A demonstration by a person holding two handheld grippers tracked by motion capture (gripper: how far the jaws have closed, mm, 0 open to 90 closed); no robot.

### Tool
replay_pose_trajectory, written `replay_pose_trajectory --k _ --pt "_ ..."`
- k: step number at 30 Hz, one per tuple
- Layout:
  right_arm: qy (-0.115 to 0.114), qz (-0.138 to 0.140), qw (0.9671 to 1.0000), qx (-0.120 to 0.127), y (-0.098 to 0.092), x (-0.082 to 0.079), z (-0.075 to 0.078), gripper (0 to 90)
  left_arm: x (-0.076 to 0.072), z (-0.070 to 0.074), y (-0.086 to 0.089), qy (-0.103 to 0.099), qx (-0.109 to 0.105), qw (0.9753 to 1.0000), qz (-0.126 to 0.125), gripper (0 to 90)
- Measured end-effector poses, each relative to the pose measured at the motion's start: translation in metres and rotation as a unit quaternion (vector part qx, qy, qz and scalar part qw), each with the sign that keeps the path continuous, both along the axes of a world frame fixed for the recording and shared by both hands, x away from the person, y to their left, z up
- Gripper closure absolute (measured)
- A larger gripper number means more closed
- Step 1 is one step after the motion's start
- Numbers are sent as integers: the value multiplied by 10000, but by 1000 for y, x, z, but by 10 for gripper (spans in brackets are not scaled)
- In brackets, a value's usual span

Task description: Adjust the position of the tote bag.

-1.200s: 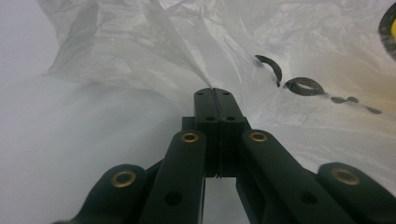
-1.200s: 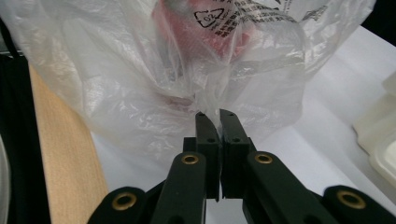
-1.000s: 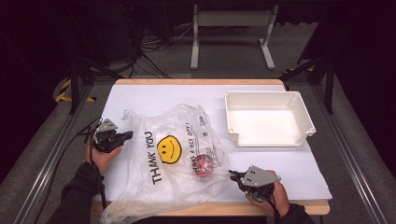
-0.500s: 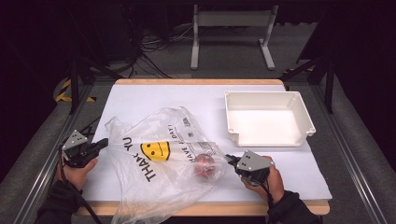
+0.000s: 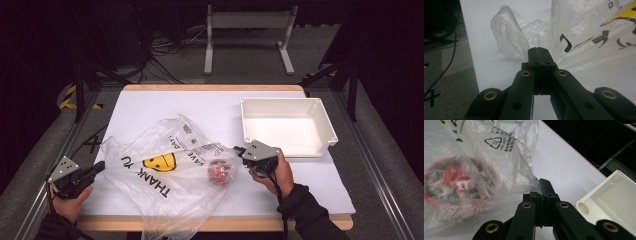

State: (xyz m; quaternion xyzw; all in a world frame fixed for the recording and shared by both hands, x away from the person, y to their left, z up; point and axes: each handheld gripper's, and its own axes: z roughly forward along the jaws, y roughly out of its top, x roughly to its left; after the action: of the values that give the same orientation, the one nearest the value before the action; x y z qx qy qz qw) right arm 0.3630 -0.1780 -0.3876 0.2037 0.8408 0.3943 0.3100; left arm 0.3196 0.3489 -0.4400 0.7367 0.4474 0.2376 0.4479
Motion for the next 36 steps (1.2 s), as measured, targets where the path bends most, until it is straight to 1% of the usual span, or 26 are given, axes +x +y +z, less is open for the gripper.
replay_pose_trajectory --k 1,3,4,6,8,11,14,16,17,20,21,22,23,24,26,27,28,29,30,31,33,34,36 --pt "13 -19 10000 -20 1 3 1 900 -5 0 -2 -36 43 10000 -28 900" --pt "33 -31 10000 -86 4 9 4 899 -9 1 -4 -61 39 10000 -45 900" --pt "25 -45 9999 -165 6 14 6 899 -9 1 -4 -61 39 10000 -45 900" --pt "66 -38 9999 -147 7 21 10 899 -17 1 -6 -104 33 9999 -99 900" --pt "9 -58 9998 -214 8 26 13 900 -21 2 -9 -114 56 9998 -168 900" --pt "-9 -105 9997 -236 8 35 17 900 -27 2 -14 -159 126 9993 -306 900" --pt "16 -207 9995 -257 10 49 20 900 -31 3 -18 -197 155 9989 -394 900" --pt "47 -219 9994 -265 10 52 21 900 -33 3 -21 -175 135 9988 -433 900" --pt "80 -293 9993 -237 12 61 22 900 -34 3 -24 -162 195 9984 -513 900" --pt "92 -347 9989 -310 16 69 24 900 -35 3 -26 -159 215 9982 -537 900" --pt "136 -366 9987 -316 19 73 25 900 -35 2 -28 -145 197 9982 -552 900" --pt "136 -366 9987 -316 19 73 25 900 -35 2 -28 -145 197 9982 -552 900" --pt "148 -413 9984 -343 21 81 26 900 -34 1 -29 -138 185 9982 -561 900" --pt "148 -413 9984 -343 21 81 26 900 -34 1 -31 -123 207 9980 -582 900" --pt "191 -442 9980 -402 24 89 25 900 -33 0 -34 -125 241 9974 -660 899" --pt "231 -498 9978 -369 26 94 25 900 -33 0 -36 -126 239 9973 -676 898" --pt "248 -530 9977 -346 26 98 25 900 -33 0 -37 -123 260 9970 -721 899" --pt "183 -592 9974 -354 28 101 24 900 -34 0 -39 -119 256 9967 -758 899" --pt "151 -648 9970 -395 29 104 24 900 -34 0 -40 -121 269 9965 -786 898" --pt "142 -695 9965 -443 32 109 24 900 -33 -1 -43 -117 253 9957 -888 894" --pt "169 -685 9965 -452 33 112 25 900 -32 -2 -44 -124 218 9954 -924 889" --pt "164 -738 9961 -463 36 117 27 900 -31 -3 -49 -88 210 9943 -1045 888" --pt "181 -781 9956 -487 39 121 28 900 -30 -4 -55 -76 279 9928 -1159 889"
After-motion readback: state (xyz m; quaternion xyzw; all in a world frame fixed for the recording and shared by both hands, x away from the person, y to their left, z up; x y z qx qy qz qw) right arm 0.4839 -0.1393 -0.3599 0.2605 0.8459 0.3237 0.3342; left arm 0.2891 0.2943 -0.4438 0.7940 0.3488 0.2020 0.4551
